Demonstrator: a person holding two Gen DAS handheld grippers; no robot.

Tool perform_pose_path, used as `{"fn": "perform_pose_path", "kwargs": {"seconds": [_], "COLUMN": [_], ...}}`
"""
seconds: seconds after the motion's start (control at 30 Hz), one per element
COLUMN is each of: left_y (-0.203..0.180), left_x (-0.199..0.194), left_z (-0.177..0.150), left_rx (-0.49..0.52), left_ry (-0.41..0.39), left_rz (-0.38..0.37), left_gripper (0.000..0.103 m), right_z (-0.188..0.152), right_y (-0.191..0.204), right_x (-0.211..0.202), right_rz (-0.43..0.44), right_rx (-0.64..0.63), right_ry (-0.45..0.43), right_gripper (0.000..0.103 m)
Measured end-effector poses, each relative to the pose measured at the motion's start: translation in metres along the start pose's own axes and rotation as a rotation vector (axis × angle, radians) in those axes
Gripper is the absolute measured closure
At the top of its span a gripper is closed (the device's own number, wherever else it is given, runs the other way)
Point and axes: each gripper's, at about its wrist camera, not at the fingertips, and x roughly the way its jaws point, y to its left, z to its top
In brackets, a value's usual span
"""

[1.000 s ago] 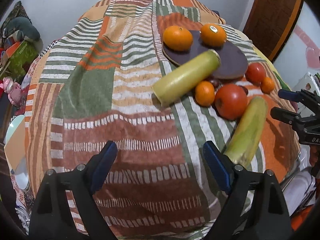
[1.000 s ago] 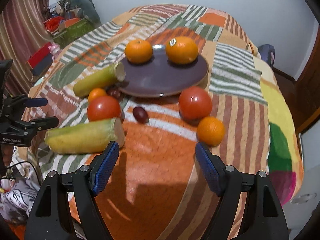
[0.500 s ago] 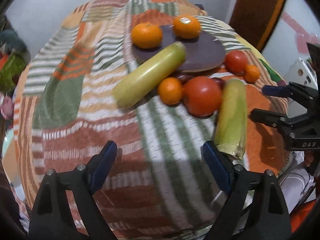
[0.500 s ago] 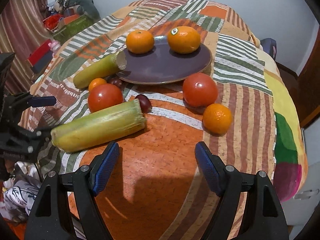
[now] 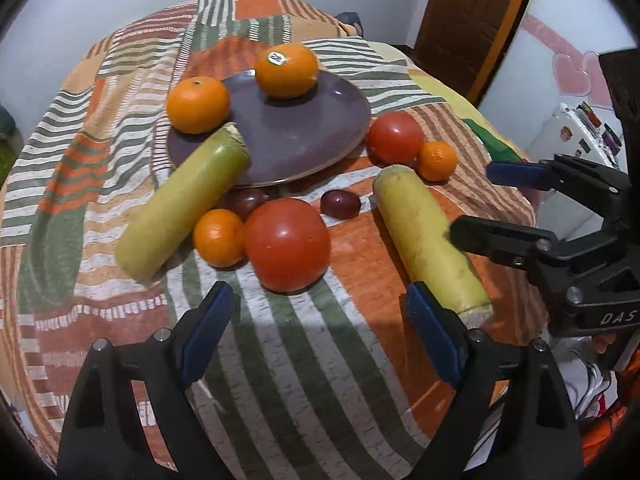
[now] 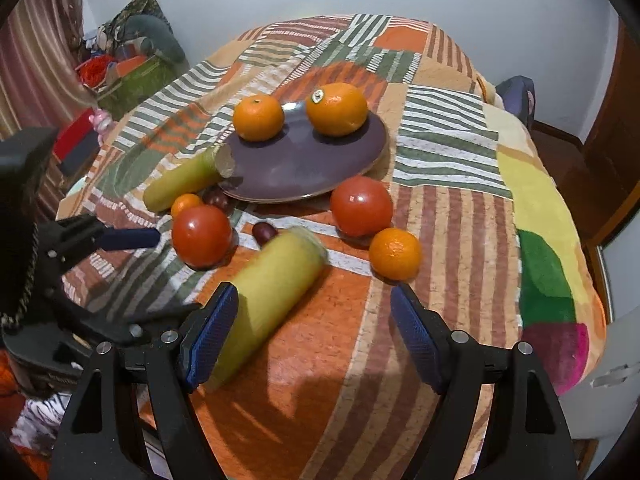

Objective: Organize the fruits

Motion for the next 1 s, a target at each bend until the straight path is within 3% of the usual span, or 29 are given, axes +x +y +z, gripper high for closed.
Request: {"fn": "perform_pose_path", "kwargs": {"seconds": [0.2, 0.6, 0.83, 1.0], "left_y": [0.011, 0.089, 0.102, 0.112], "left_x": [-0.012, -0.026, 0.001, 0.008], "left_z": [-0.006, 0.007, 0.028, 0.034], "left_rx": [-0.011, -0.104, -0.022, -0.04], "left_ry": [-0.026, -0.073, -0.047, -0.055], "left_rz": [0.012, 0.127, 0.095, 0.022], "left_gripper": [0.015, 0.015, 0.015, 0.016], "right_z": [0.01, 0.01, 0.009, 0.01], "right_y": [0.01, 0.024, 0.027, 0.03], "right_x": [0.018, 0.044, 0.048, 0.05], "right_rz": [0.058, 0.093, 0.102, 0.099], "right_rx": [0.018, 0.017, 0.026, 0.021], "right_ry": [0.029, 0.115, 0.141, 0.146], "right_gripper": [0.027, 0.027, 0.027, 0.032]}}
